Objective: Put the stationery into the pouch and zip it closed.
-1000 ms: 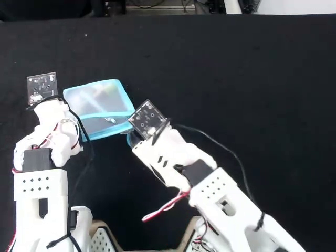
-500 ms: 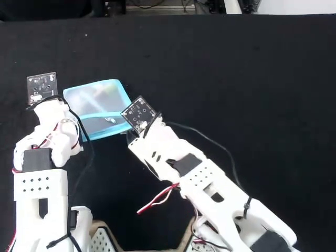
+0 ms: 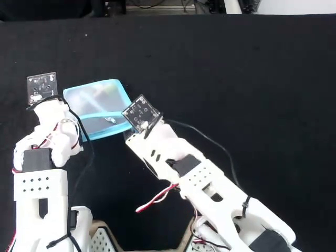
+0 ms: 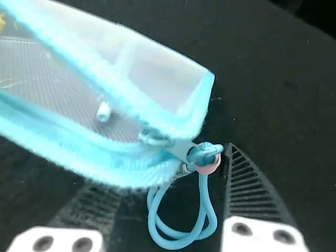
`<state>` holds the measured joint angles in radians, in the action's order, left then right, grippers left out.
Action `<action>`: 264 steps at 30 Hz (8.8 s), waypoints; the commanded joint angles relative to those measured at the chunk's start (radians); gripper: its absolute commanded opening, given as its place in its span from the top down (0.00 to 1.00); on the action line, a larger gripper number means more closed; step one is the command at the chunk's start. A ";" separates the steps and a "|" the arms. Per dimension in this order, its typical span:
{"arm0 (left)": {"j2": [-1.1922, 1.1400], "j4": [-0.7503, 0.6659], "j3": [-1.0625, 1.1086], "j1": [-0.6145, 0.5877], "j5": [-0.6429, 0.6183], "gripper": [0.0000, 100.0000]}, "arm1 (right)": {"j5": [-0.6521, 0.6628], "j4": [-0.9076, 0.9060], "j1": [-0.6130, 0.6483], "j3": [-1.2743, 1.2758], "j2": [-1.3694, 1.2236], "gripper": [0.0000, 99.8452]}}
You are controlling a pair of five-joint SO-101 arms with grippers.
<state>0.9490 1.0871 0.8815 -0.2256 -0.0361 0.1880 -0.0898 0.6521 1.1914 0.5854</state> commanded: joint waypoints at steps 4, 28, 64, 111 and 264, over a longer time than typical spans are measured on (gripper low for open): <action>-0.005 0.003 -0.012 0.005 -0.006 0.96 | -0.002 0.101 -0.012 0.019 0.004 0.85; -0.005 0.003 -0.012 0.004 -0.006 0.96 | -0.002 -0.428 -0.002 0.005 0.631 0.99; -0.005 0.002 -0.012 0.004 -0.006 0.96 | -0.003 -0.316 0.201 0.162 0.777 0.81; -0.005 0.003 -0.012 0.004 -0.006 0.96 | 0.028 -0.052 -0.064 0.085 0.265 0.76; -0.003 0.173 -0.286 -0.203 -0.009 0.77 | 0.219 -0.592 0.115 -0.544 0.265 0.99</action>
<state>0.9321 1.2789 0.6851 -0.3790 -0.0376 0.4028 -0.6743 0.7795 0.7541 0.8723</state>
